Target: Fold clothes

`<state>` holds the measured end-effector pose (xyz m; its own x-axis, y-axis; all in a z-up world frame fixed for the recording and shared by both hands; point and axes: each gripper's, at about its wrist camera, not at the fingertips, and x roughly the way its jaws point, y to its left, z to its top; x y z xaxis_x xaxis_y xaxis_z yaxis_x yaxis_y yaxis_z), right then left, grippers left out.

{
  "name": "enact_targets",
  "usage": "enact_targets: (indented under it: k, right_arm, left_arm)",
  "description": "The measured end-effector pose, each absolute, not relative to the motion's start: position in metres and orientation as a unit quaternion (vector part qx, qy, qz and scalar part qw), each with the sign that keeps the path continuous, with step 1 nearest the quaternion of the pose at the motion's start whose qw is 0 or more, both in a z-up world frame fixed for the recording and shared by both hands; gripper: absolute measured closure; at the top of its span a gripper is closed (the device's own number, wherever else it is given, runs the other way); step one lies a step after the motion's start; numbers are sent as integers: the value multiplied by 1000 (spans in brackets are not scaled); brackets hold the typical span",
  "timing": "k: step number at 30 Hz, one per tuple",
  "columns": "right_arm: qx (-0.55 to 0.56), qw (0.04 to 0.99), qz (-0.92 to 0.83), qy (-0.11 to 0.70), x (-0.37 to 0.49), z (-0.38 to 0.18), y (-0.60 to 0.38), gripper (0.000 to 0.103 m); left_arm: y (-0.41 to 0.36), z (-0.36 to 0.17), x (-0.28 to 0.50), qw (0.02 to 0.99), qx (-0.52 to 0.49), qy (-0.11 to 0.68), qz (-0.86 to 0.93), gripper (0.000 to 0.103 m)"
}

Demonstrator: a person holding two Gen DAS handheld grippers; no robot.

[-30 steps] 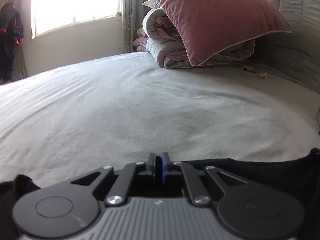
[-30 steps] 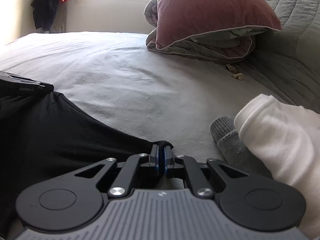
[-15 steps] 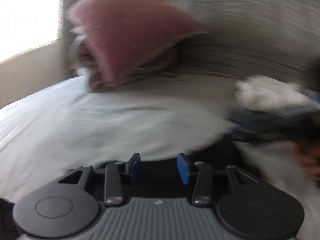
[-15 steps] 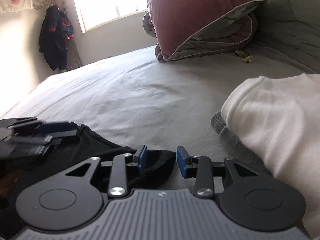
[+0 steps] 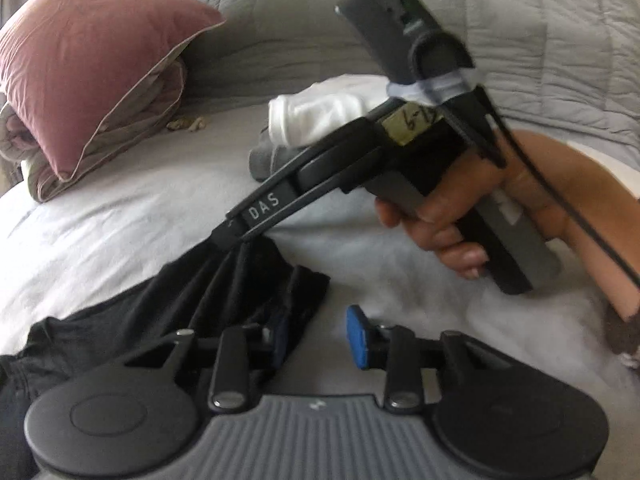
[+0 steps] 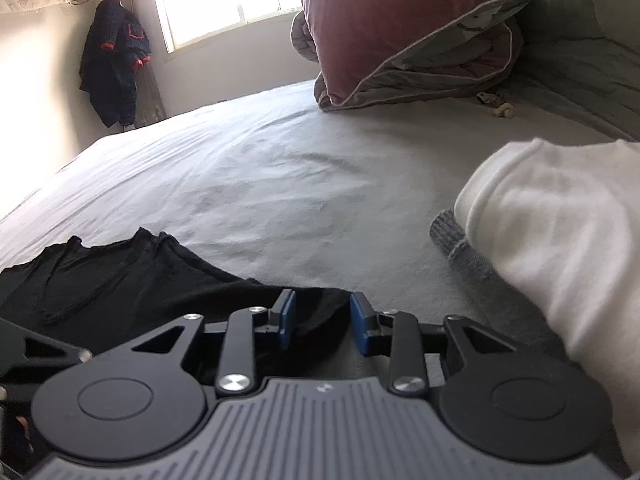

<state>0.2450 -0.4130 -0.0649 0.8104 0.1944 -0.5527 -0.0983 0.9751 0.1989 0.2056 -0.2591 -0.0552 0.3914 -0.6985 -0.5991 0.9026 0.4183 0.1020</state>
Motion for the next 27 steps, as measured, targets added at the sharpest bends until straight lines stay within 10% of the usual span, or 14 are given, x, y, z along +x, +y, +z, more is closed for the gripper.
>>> enact_targets:
  k: [4, 14, 17, 19, 24, 27]
  right_arm:
    - [75, 949, 74, 297, 249, -69, -410, 98]
    - [-13, 954, 14, 298, 249, -72, -397, 98]
    - [-21, 955, 13, 296, 248, -71, -394, 94]
    - [-10, 955, 16, 296, 247, -69, -398, 89]
    - [-2, 957, 19, 290, 248, -65, -395, 53]
    - [-13, 958, 14, 286, 248, -63, -389, 52]
  left_arm:
    - [-262, -58, 210, 805, 189, 254, -501, 101]
    - [-267, -61, 221, 798, 130, 285, -515, 98]
    - [-263, -59, 221, 798, 121, 289, -514, 89]
    - [-259, -55, 219, 803, 111, 294, -507, 63]
    - [-241, -39, 211, 824, 88, 310, -467, 55]
    - [-214, -20, 197, 842, 68, 311, -436, 48]
